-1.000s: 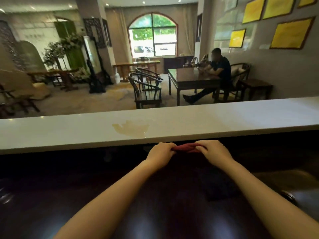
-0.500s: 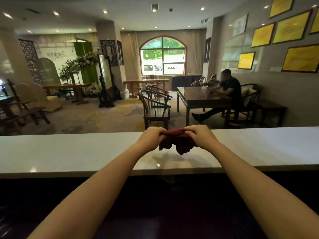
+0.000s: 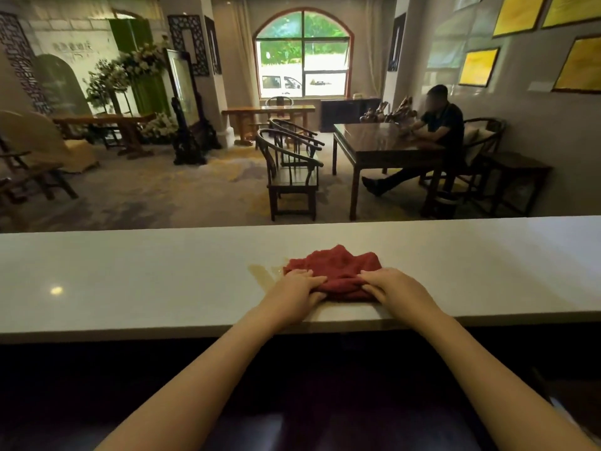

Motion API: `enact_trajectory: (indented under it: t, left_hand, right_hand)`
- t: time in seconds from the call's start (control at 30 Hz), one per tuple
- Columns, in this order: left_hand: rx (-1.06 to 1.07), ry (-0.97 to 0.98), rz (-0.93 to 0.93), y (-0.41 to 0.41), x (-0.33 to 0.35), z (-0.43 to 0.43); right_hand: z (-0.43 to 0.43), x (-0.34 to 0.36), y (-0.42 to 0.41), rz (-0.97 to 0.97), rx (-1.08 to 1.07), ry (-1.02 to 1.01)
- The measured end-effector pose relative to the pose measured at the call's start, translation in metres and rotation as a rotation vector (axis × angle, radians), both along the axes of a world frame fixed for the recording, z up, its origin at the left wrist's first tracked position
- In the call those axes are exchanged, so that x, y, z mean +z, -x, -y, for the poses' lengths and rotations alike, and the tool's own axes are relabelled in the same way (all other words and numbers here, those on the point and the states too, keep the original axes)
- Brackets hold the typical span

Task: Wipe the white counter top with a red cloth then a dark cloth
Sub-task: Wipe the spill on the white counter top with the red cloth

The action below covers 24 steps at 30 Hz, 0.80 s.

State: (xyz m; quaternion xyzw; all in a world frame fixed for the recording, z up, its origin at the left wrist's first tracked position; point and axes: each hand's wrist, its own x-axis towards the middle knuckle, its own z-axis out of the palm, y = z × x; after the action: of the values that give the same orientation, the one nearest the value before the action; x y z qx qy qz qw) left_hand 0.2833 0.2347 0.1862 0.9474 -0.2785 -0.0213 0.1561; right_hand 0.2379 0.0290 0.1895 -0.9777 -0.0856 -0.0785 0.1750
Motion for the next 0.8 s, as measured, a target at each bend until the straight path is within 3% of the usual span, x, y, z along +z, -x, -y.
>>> enact_trajectory:
  t: [0.23, 0.33, 0.4, 0.5, 0.6, 0.8]
  left_hand:
    - [-0.016, -0.162, 0.015, 0.008, -0.009, -0.001]
    - [-0.032, -0.229, -0.017, 0.009, -0.01, -0.002]
    - [-0.05, -0.183, -0.092, 0.009, -0.01, -0.008]
    - [-0.026, -0.033, -0.075, 0.0, -0.007, -0.033]
    - [0.156, -0.045, 0.007, -0.024, -0.006, -0.086]
    - [0.478, -0.258, 0.003, -0.057, -0.033, -0.178]
  right_hand:
    - [-0.006, -0.006, 0.011, -0.12, -0.026, 0.116]
    - [-0.013, -0.002, 0.005, -0.02, -0.062, 0.078]
    - [-0.024, -0.003, -0.008, 0.104, -0.031, 0.054]
    - [-0.041, -0.013, -0.032, -0.081, 0.174, 0.134]
    - [-0.046, -0.024, -0.051, -0.278, 0.224, 0.259]
    - [-0.06, -0.033, -0.052, -0.25, 0.253, 0.258]
